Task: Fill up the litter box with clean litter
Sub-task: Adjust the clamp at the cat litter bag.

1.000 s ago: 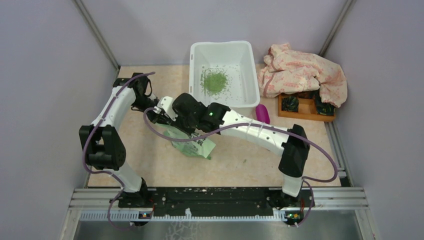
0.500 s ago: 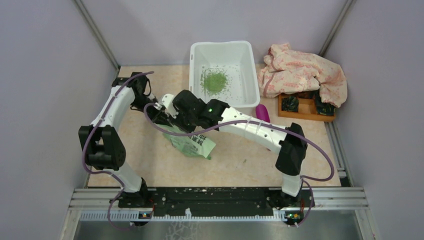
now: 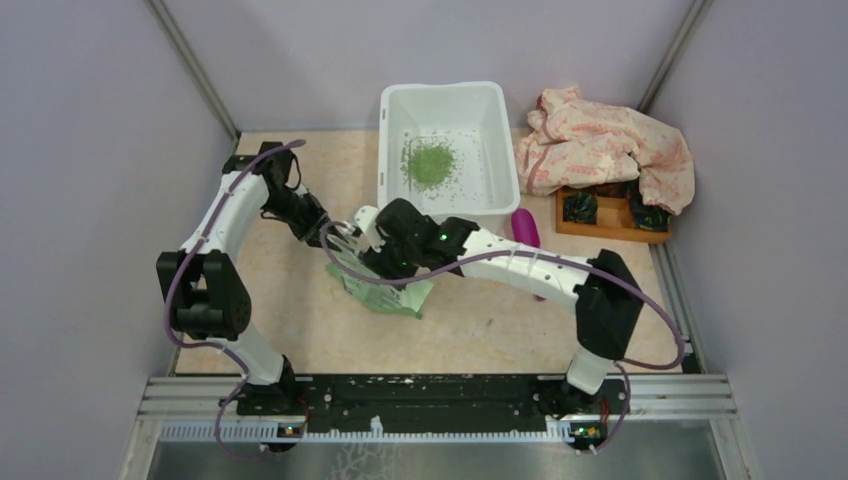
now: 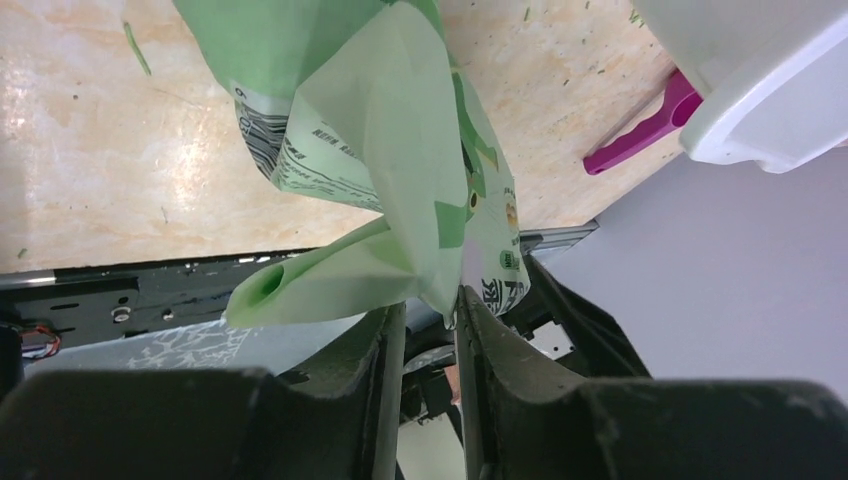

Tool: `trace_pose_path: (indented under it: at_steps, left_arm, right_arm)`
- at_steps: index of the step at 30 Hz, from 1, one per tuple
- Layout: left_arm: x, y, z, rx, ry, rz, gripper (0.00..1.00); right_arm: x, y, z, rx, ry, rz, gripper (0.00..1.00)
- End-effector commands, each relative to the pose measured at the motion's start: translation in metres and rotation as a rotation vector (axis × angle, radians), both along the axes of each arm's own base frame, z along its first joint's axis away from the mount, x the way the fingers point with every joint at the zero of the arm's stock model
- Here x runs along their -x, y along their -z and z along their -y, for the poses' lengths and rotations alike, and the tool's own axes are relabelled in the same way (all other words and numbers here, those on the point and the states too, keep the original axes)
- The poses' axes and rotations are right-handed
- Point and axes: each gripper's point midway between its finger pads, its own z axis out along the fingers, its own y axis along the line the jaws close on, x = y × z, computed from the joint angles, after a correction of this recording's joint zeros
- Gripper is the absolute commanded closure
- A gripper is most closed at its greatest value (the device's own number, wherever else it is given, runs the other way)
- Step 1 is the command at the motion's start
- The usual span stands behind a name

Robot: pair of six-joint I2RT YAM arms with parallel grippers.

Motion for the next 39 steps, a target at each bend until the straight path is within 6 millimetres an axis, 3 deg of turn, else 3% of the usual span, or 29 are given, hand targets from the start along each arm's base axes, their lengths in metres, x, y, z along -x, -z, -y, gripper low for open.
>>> trace_pose_path:
  at_steps: [1, 7, 10, 13, 15, 18, 23, 27, 30, 37, 39]
  left_arm:
    - [-0.014, 0.003, -0.002, -0.002, -0.029, 0.048, 0.69]
    - [-0.029, 0.008, -0.002, 0.009, -0.045, 0.076, 0.69]
    - [-0.033, 0.009, -0.003, 0.003, -0.043, 0.091, 0.69]
    - [-0.038, 0.009, -0.006, -0.014, -0.040, 0.106, 0.61]
    - [-0.039, 0.010, -0.006, -0.013, -0.039, 0.105, 0.53]
    - [-0.043, 0.011, -0.005, -0.004, -0.037, 0.114, 0.48]
    - [-0.047, 0.021, -0.007, -0.012, -0.041, 0.090, 0.49]
    - [-0.051, 0.033, -0.009, -0.029, -0.049, 0.058, 0.57]
    - [-0.057, 0.042, -0.008, -0.019, -0.053, 0.030, 0.73]
    - [-0.066, 0.048, -0.006, -0.011, -0.052, 0.004, 0.86]
    - [-0.066, 0.046, -0.004, 0.001, -0.048, 0.011, 0.93]
  right_arm:
    - [-0.017, -0.057, 0.019, -0.241, 0.050, 0.079, 0.44]
    - [-0.025, -0.039, 0.048, -0.238, 0.062, 0.044, 0.45]
    - [-0.023, -0.035, 0.050, -0.241, 0.044, 0.038, 0.45]
    - [-0.018, -0.034, 0.048, -0.255, 0.012, 0.020, 0.45]
    - [-0.013, -0.035, 0.046, -0.267, -0.015, 0.014, 0.45]
    - [-0.009, -0.050, 0.047, -0.329, -0.020, 0.040, 0.45]
    - [-0.005, -0.057, 0.052, -0.345, -0.023, 0.059, 0.45]
    - [-0.007, -0.039, 0.055, -0.263, -0.023, 0.056, 0.45]
    - [-0.006, -0.033, 0.053, -0.260, -0.025, 0.046, 0.45]
    - [-0.009, -0.020, 0.055, -0.216, -0.030, 0.047, 0.46]
    - [-0.007, -0.020, 0.051, -0.216, -0.045, 0.053, 0.45]
